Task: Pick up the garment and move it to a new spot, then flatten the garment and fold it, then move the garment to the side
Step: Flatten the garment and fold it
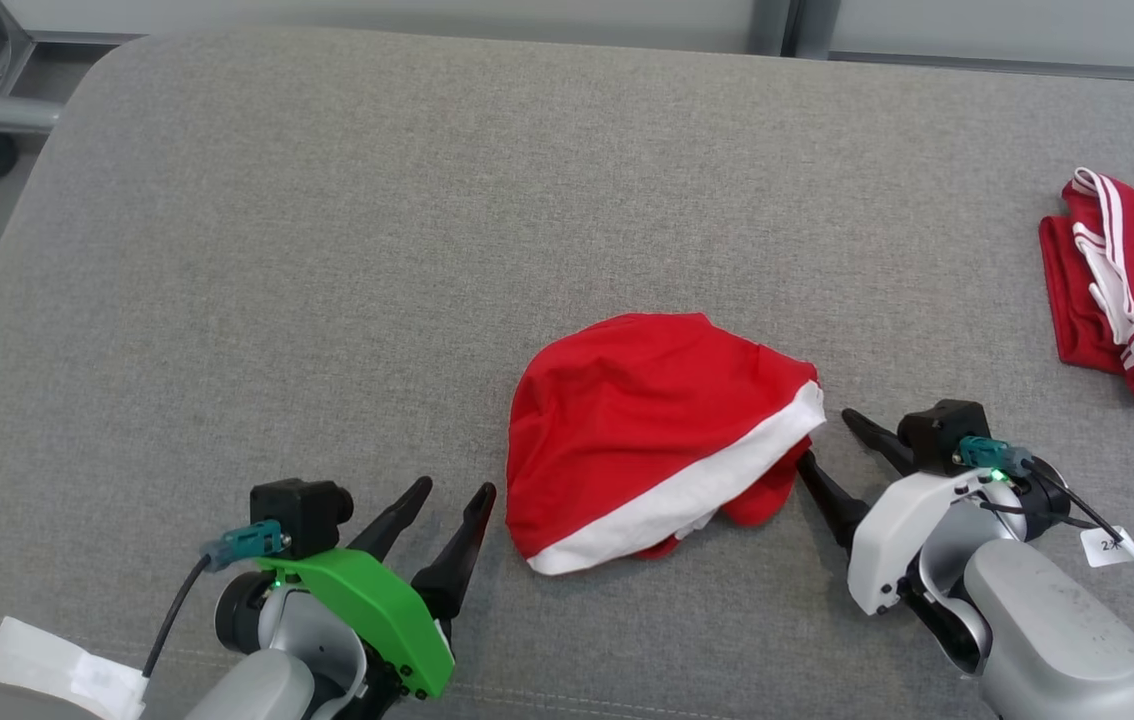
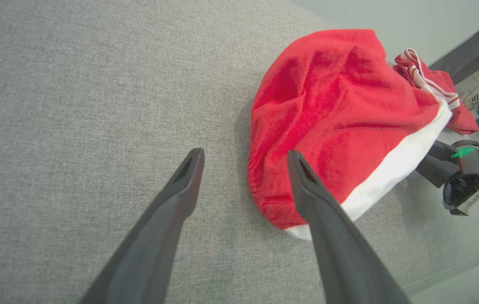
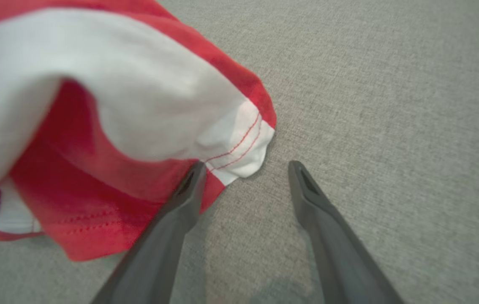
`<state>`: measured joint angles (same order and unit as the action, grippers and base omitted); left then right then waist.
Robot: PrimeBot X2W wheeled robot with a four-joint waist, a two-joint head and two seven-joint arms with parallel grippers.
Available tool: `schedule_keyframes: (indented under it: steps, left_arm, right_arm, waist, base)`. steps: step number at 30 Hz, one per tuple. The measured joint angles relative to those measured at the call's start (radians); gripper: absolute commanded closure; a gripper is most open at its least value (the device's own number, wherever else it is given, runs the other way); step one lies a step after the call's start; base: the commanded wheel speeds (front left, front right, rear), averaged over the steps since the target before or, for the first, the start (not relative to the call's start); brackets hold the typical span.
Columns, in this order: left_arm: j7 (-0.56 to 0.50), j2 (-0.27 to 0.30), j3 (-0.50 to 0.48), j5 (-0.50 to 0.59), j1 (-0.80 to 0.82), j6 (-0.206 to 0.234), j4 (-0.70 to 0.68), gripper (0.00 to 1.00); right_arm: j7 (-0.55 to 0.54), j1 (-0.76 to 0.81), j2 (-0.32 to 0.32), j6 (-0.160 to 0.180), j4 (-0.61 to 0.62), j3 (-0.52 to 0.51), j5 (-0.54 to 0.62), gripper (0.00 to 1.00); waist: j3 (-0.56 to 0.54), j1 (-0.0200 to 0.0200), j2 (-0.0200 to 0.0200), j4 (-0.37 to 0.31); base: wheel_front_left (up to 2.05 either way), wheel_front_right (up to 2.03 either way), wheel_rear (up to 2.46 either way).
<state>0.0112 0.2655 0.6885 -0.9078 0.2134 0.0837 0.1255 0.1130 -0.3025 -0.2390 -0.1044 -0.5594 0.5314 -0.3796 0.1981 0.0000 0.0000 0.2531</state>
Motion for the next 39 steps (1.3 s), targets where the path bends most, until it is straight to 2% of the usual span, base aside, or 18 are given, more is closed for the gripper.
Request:
schedule_keyframes:
  steps: [3, 5, 8, 10, 12, 13, 15, 17, 18, 19, 21, 30, 36, 39]
  left_arm:
    - [0.0, 0.0, 0.0, 0.0, -0.003, 0.0, -0.004, 0.0]
    - [0.0, 0.0, 0.0, 0.0, -0.008, 0.0, -0.007, 0.0]
    - [0.0, 0.0, 0.0, 0.0, -0.013, 0.0, -0.011, 0.0]
    - [0.0, 0.0, 0.001, 0.0, -0.015, 0.001, -0.014, 0.0]
    - [0.0, -0.001, 0.002, -0.002, -0.015, 0.003, -0.021, 0.0]
    - [0.0, -0.002, 0.002, -0.004, -0.015, 0.003, -0.023, 0.0]
    - [0.0, -0.002, 0.002, -0.004, -0.016, 0.003, -0.028, 0.0]
    - [0.0, -0.004, 0.002, -0.006, -0.016, 0.004, -0.032, 0.0]
    - [0.0, -0.006, 0.003, -0.01, -0.017, 0.004, -0.033, 0.0]
    - [0.0, -0.01, 0.003, -0.013, -0.018, 0.004, -0.034, 0.0]
    - [0.0, -0.016, 0.005, -0.013, -0.02, 0.004, -0.035, 0.0]
    - [0.006, -0.019, -0.002, -0.018, -0.044, 0.004, -0.032, 0.0]
    - [0.013, -0.019, -0.012, -0.038, -0.063, 0.005, -0.031, 0.0]
    - [0.006, -0.024, -0.007, -0.075, -0.095, 0.004, -0.03, 0.0]
  right_arm:
    - [0.0, -0.004, 0.0, -0.001, -0.011, 0.0, 0.0, 0.0]
    - [0.0, -0.008, 0.0, -0.001, -0.021, 0.003, -0.001, 0.11]
    - [0.0, -0.019, 0.001, -0.008, -0.034, 0.007, -0.003, 0.21]
    - [-0.001, -0.022, 0.002, -0.009, -0.04, 0.01, -0.01, 0.2]
    - [-0.001, -0.025, 0.002, -0.01, -0.047, 0.012, -0.016, 0.23]
    - [-0.001, -0.03, 0.003, -0.01, -0.052, 0.014, -0.021, 0.3]
    - [-0.001, -0.041, 0.007, -0.01, -0.06, 0.015, -0.032, 0.55]
    - [-0.005, -0.045, 0.008, -0.01, -0.067, 0.017, -0.037, 0.67]
    - [-0.006, -0.048, 0.007, -0.01, -0.071, 0.019, -0.037, 0.8]
    - [-0.006, -0.05, 0.007, -0.01, -0.074, 0.02, -0.038, 0.89]
    - [-0.008, -0.058, 0.007, -0.016, -0.081, 0.026, -0.045, 1.0]
    - [-0.007, -0.069, -0.013, -0.019, -0.078, 0.055, -0.052, 1.0]
    - [0.001, -0.088, -0.059, -0.019, -0.006, 0.097, -0.064, 1.0]
    - [-0.032, -0.088, -0.11, -0.019, 0.052, 0.15, -0.089, 1.0]
  waist:
    - [-0.001, 0.0, 0.0, 0.0]
    - [-0.002, 0.0, 0.0, 0.001]
    - [-0.002, 0.0, 0.0, 0.003]
    - [0.0, 0.0, 0.0, 0.004]
    - [0.003, 0.0, 0.0, 0.007]
    - [0.004, 0.0, 0.0, 0.008]
    - [0.006, 0.0, 0.0, 0.01]
    - [0.007, 0.0, 0.0, 0.012]
    - [0.008, 0.0, 0.0, 0.013]
    - [0.008, 0.0, 0.0, 0.015]
    - [0.009, 0.0, 0.0, 0.017]
    - [-0.009, 0.0, 0.0, 0.019]
    - [-0.029, 0.0, 0.0, 0.002]
    - [-0.041, 0.0, 0.0, -0.019]
  base:
    - [0.0, 0.0, 0.0]
    - [0.0, 0.0, 0.0]
    - [0.0, 0.0, 0.0]
    - [0.0, 0.0, 0.0]
    - [0.0, 0.0, 0.0]
    - [0.0, 0.0, 0.0]
    - [0.0, 0.0, 0.0]
    - [0.0, 0.0, 0.0]
    - [0.0, 0.0, 0.0]
    - [0.0, 0.0, 0.0]
    - [0.0, 0.0, 0.0]
    - [0.0, 0.0, 0.0]
    - [0.0, 0.0, 0.0]
    - [0.0, 0.0, 0.0]
